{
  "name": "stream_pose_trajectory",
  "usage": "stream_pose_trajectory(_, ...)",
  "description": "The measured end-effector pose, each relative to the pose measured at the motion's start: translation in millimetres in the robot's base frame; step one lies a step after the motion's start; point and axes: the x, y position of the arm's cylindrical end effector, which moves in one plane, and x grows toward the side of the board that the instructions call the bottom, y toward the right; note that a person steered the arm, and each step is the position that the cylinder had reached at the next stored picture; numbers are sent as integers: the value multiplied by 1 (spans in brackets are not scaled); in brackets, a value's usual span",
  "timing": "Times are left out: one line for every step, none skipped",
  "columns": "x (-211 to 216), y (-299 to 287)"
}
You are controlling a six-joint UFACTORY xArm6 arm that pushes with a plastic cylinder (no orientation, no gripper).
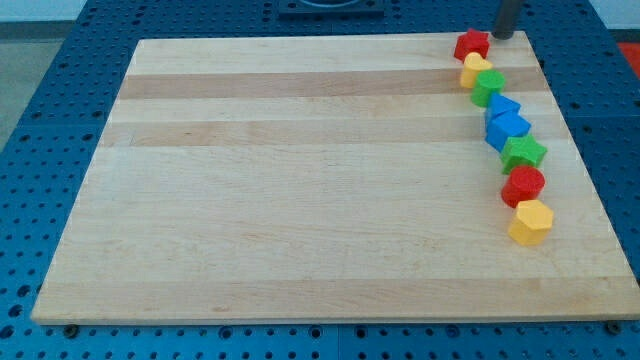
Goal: Push the yellow heart diagonal to red star
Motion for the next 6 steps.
stream_pose_trajectory(24, 5)
stream_pose_trajectory(51, 5)
stream_pose_trajectory(74, 3)
stream_pose_trajectory(77, -19)
stream_pose_trajectory(77, -55)
stream_pose_trajectory(77, -97)
